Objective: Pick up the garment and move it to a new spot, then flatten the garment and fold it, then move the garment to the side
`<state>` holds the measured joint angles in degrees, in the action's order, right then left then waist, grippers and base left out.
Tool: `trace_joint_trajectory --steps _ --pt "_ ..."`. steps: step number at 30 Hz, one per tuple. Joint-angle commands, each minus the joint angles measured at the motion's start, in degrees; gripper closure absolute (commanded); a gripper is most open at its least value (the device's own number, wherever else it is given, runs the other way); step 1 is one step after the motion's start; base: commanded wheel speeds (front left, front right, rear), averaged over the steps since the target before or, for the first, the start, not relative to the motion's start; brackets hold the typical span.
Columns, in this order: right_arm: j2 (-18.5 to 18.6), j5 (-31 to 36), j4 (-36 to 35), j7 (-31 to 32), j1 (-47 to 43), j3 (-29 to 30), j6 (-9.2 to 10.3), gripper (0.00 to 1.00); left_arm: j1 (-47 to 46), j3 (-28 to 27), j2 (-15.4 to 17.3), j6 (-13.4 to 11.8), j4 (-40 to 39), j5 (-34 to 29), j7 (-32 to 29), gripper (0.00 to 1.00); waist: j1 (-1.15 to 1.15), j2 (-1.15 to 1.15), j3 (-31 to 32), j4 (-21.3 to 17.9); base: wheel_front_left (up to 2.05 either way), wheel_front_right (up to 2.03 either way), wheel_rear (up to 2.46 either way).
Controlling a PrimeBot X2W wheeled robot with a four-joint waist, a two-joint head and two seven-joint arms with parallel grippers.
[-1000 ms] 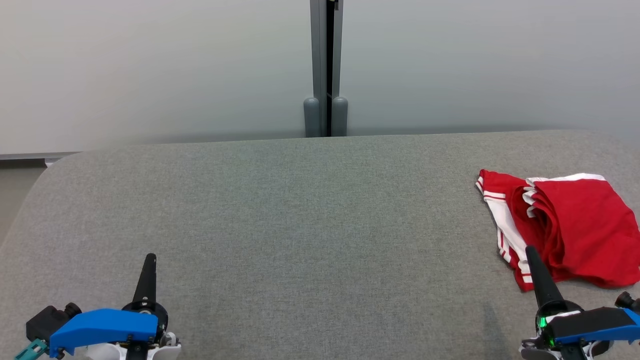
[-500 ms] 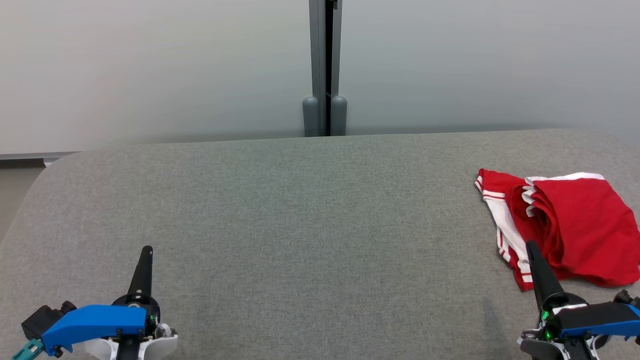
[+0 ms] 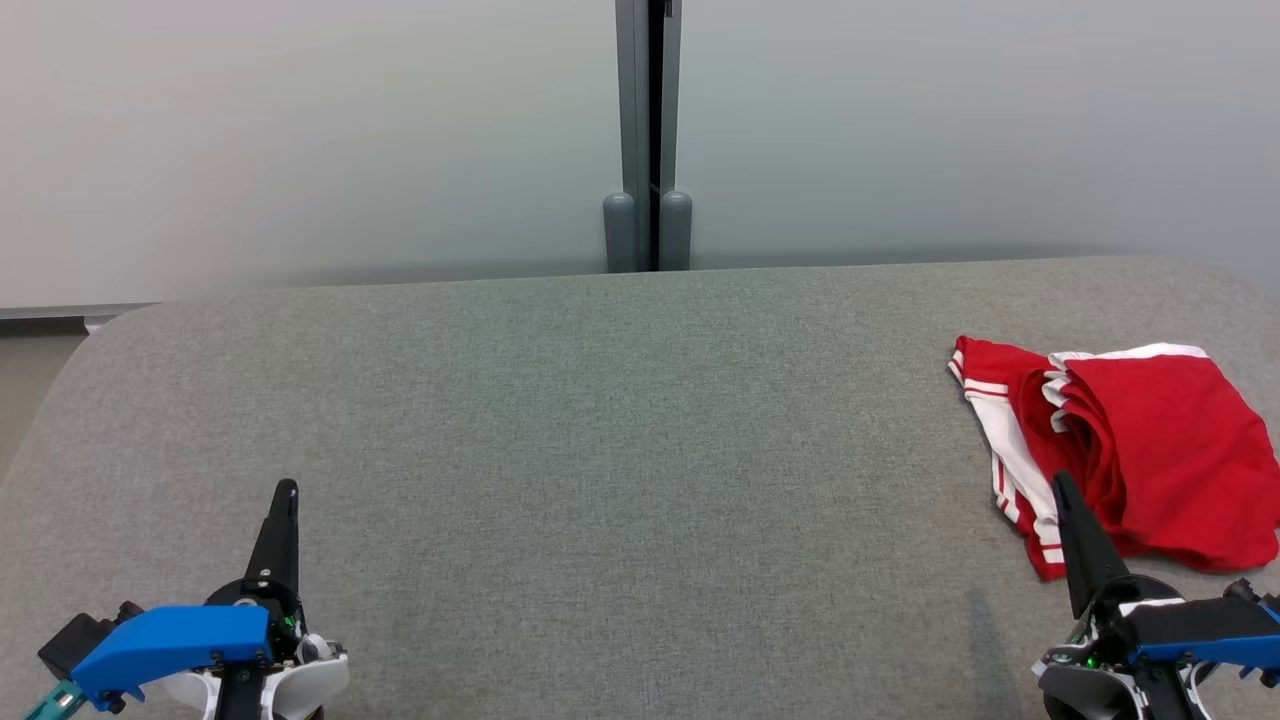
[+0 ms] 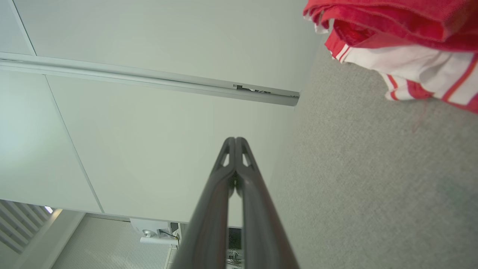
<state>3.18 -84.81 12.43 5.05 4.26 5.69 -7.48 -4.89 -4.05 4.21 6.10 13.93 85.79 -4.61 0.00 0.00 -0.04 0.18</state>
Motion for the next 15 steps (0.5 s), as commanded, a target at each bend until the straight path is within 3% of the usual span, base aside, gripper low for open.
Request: trace_joint_trajectory --steps 1,15 --pt "0.34 -1.45 0.24 0.40 1.15 0.13 -0.02 1.00 -1.02 -0.61 -0.19 0.57 -0.04 1.16 -0.43 1.00 0.00 0.00 -0.01 -0.02 0.00 0.00 0.00" --pt "0.26 -7.19 1.49 1.02 2.19 0.29 -0.02 1.00 -1.58 -2.29 -1.11 1.49 0.14 5.96 -1.75 1.00 0.00 0.00 -0.11 -0.15 0.00 0.00 0.00"
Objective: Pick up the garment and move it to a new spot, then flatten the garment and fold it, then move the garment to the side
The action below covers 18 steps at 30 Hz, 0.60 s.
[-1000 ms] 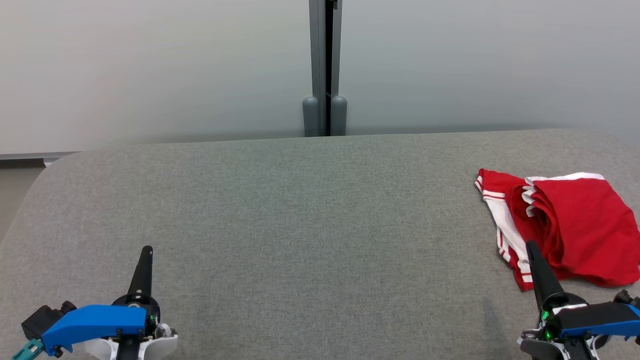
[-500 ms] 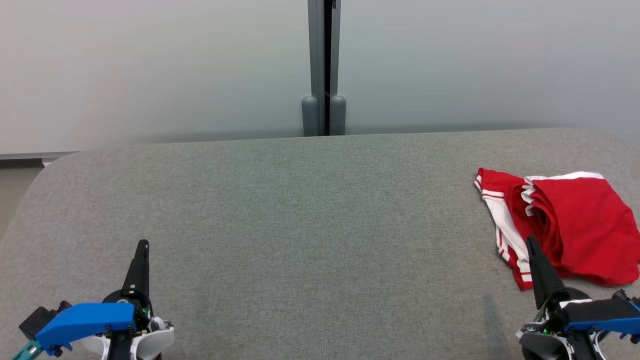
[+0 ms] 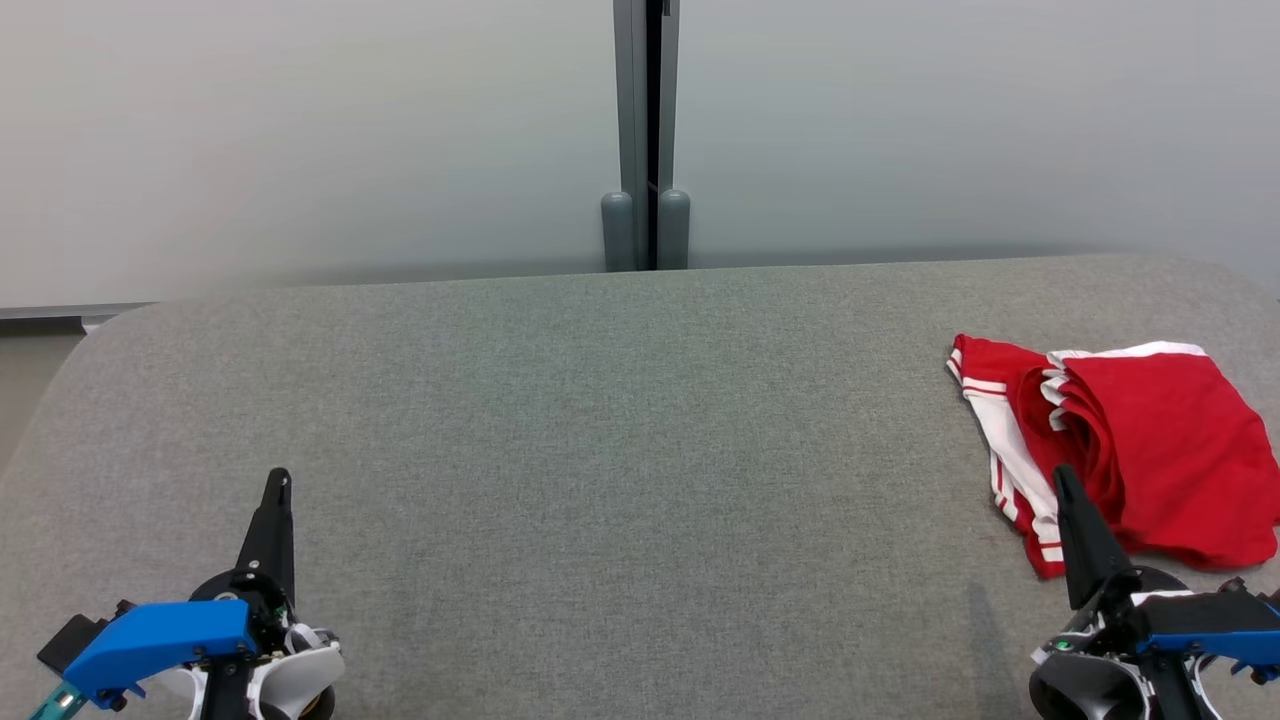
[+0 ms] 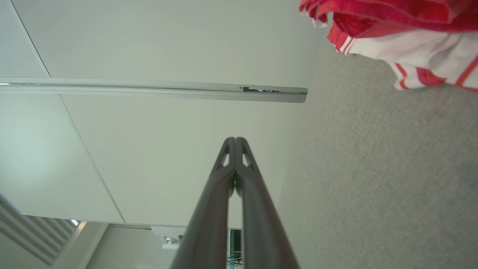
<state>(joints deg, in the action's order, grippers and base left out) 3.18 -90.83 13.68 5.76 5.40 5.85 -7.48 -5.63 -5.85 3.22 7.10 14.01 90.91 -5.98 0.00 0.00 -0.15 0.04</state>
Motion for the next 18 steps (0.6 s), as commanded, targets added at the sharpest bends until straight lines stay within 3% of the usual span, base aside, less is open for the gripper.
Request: trace_joint_trajectory --steps 1,18 --pt "0.26 -1.50 0.33 0.37 1.07 0.14 -0.02 1.00 -0.87 -0.58 -0.22 0.59 0.07 1.16 -0.41 1.00 0.00 0.00 -0.02 -0.02 0.00 0.00 0.00" --pt "0.11 -2.02 0.47 0.52 1.25 0.28 -0.02 1.00 -0.89 -0.81 -0.35 0.62 0.08 1.70 -0.59 1.00 0.00 0.00 -0.03 -0.04 0.00 0.00 0.00"
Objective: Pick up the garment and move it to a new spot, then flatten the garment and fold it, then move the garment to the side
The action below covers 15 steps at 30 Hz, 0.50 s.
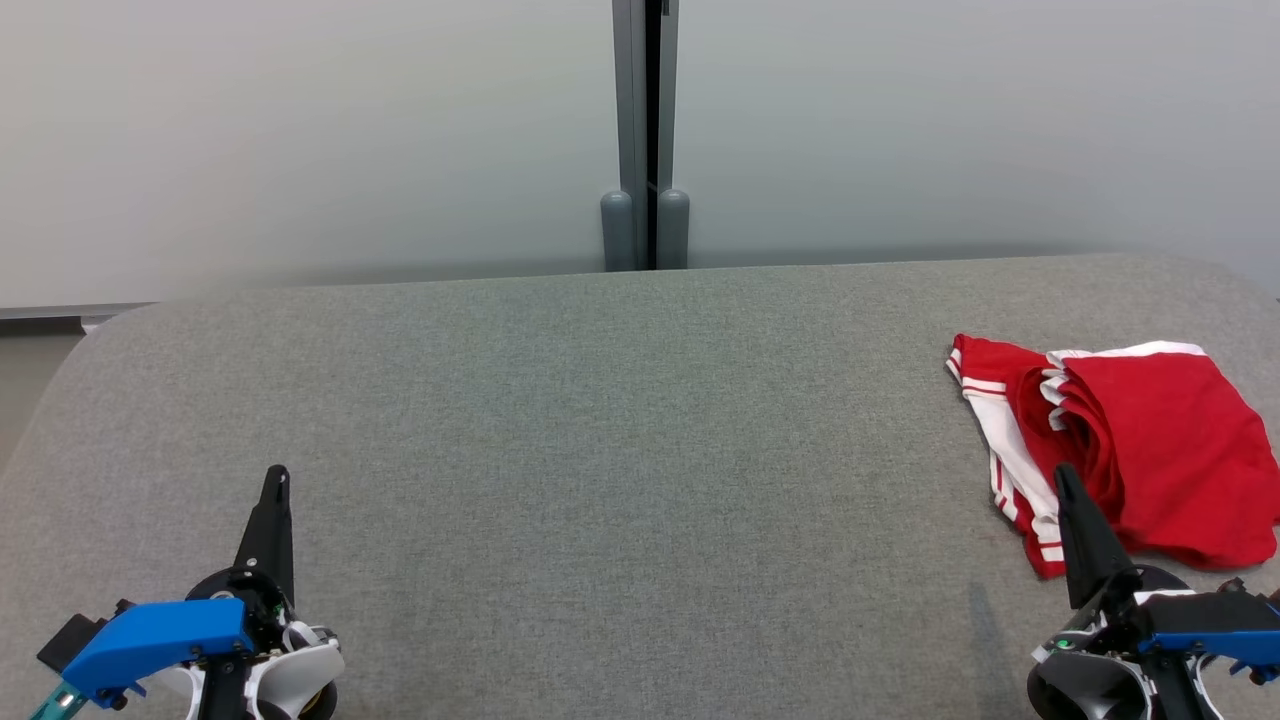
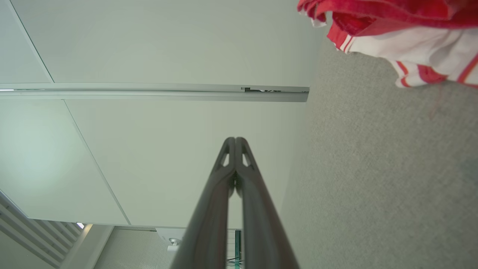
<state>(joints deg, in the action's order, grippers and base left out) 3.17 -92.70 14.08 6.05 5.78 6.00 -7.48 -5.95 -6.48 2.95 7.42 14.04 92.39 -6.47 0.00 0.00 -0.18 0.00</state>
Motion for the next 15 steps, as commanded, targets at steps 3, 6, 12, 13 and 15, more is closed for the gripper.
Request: trace_joint_trajectory --steps 3,6,12,13,15 --pt "0.11 -0.13 0.08 0.26 0.87 0.15 -0.02 1.00 -0.58 -0.19 -0.08 0.30 0.06 0.20 -0.12 1.00 0.00 0.00 0.00 0.00 0.00 0.00 0.00" --pt "0.08 -0.10 0.08 0.28 0.87 0.17 -0.02 1.00 -0.58 -0.21 -0.09 0.30 0.06 0.19 -0.13 1.00 0.00 0.00 0.00 0.00 0.00 0.00 0.00" --pt "0.04 -0.04 0.08 0.33 0.87 0.22 -0.02 1.00 -0.58 -0.23 -0.09 0.30 0.06 0.18 -0.15 1.00 0.00 0.00 0.00 0.00 0.00 0.00 0.00" --pt "0.03 -0.03 0.08 0.34 0.88 0.23 -0.02 1.00 -0.58 -0.23 -0.10 0.30 0.06 0.17 -0.15 1.00 0.00 0.00 0.00 0.00 0.00 0.00 0.00" --pt "0.03 -0.01 0.08 0.36 0.88 0.24 -0.02 1.00 -0.58 -0.23 -0.10 0.30 0.06 0.17 -0.15 1.00 0.00 0.00 0.00 0.00 0.00 0.00 0.00"
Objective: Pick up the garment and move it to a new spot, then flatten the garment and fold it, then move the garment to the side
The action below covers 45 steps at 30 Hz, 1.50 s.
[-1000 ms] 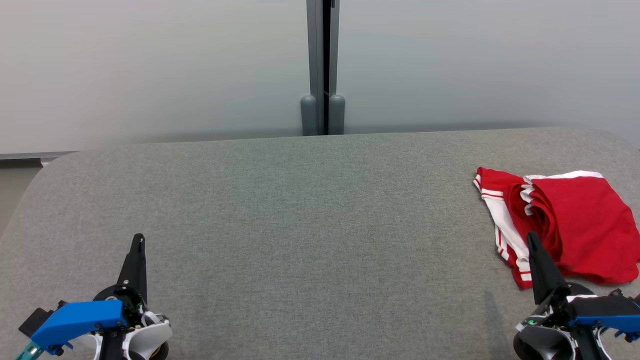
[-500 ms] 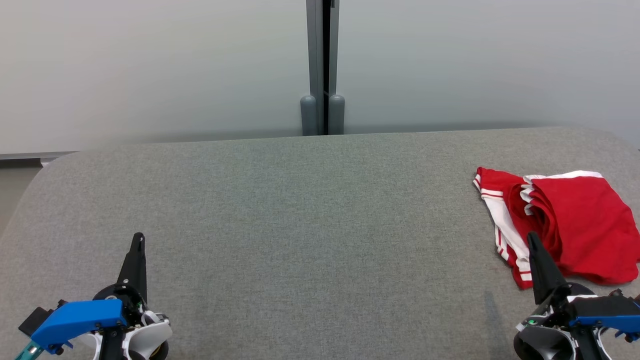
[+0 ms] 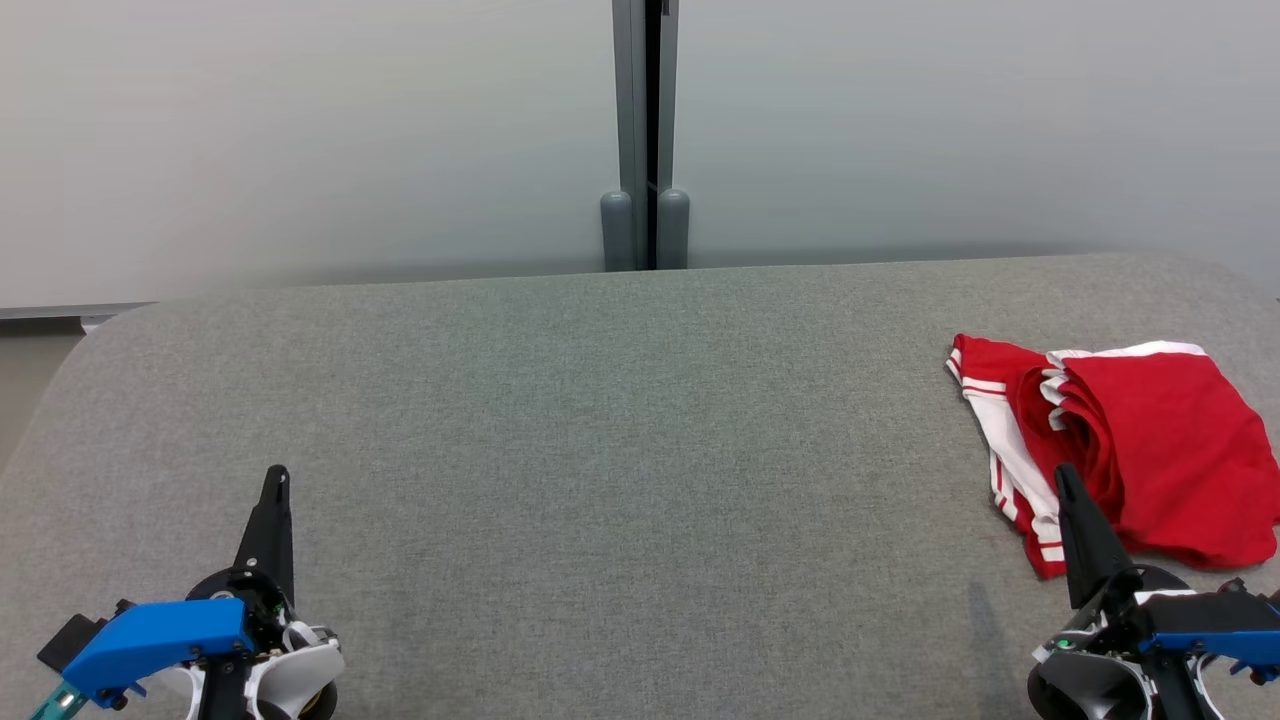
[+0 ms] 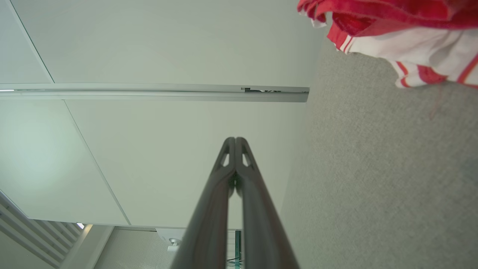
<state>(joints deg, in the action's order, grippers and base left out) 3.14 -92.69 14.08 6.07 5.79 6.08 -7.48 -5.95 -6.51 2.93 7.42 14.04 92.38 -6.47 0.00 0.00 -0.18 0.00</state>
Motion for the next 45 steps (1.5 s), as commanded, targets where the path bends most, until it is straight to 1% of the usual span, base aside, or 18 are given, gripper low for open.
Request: trace_joint_trajectory --steps 1,45 --pt "0.05 -0.02 0.08 0.34 0.87 0.17 -0.02 1.00 -0.58 -0.20 -0.08 0.30 0.06 0.17 -0.15 1.00 0.00 0.00 0.00 0.00 0.00 0.00 0.00" --pt "-0.13 0.14 0.09 0.43 0.89 0.37 -0.02 1.00 -0.59 -0.28 -0.14 0.29 0.05 0.08 -0.25 1.00 0.00 0.00 0.00 0.00 0.00 0.00 0.00"
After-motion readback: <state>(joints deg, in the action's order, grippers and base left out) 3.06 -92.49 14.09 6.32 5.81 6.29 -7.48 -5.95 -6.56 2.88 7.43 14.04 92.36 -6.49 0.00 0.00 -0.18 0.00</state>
